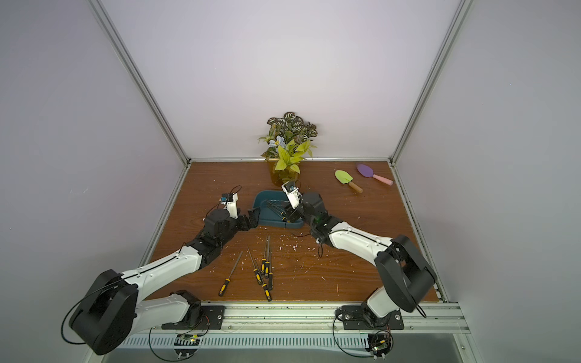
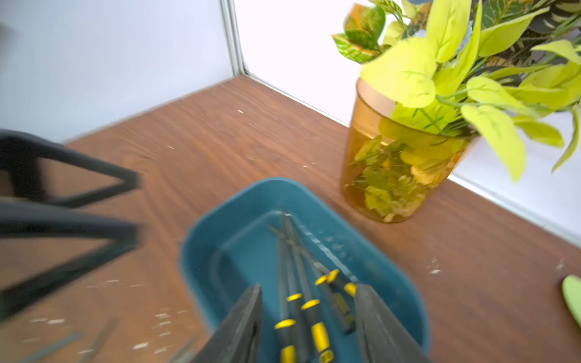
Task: Put the file tool into the storage box
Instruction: Place the file tool in the storage box, then adjust the file tool at the center of the board.
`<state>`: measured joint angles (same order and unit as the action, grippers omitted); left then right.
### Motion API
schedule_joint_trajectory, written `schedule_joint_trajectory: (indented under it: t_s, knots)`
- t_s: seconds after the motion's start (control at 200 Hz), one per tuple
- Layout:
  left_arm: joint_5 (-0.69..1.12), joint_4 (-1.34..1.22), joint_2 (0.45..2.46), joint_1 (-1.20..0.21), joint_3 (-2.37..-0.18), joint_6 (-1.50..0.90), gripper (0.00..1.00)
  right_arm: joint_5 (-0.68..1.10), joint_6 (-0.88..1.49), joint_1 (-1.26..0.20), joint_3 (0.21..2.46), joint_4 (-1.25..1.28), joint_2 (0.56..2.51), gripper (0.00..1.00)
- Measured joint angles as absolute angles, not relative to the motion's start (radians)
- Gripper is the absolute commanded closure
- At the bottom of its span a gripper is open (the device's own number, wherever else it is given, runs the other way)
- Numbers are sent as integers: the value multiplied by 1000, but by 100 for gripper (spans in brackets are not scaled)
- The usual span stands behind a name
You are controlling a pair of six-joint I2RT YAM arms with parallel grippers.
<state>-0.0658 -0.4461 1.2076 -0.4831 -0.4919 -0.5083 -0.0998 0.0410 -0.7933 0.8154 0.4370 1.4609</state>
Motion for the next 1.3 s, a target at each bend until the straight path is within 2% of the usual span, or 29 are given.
schedule_joint_trajectory:
  t_s: [0.3,0.455,0.826,1.301]
  knots:
    - [-87,-447,1208,-469,-492,-508,0,-287,384,-1119,494,428,1383,44]
    - [-90,-447,1208,-457,-492,-508,0,-345,494,-1235,471,390,1421,44]
    - [-94,-447,1208,-456,-492,-507,0,-373,606,-1309,526,387,1554,41]
    - [-94,-448,1218,-456,-492,-505,0,-398,653,-1370,612,342,1619,41]
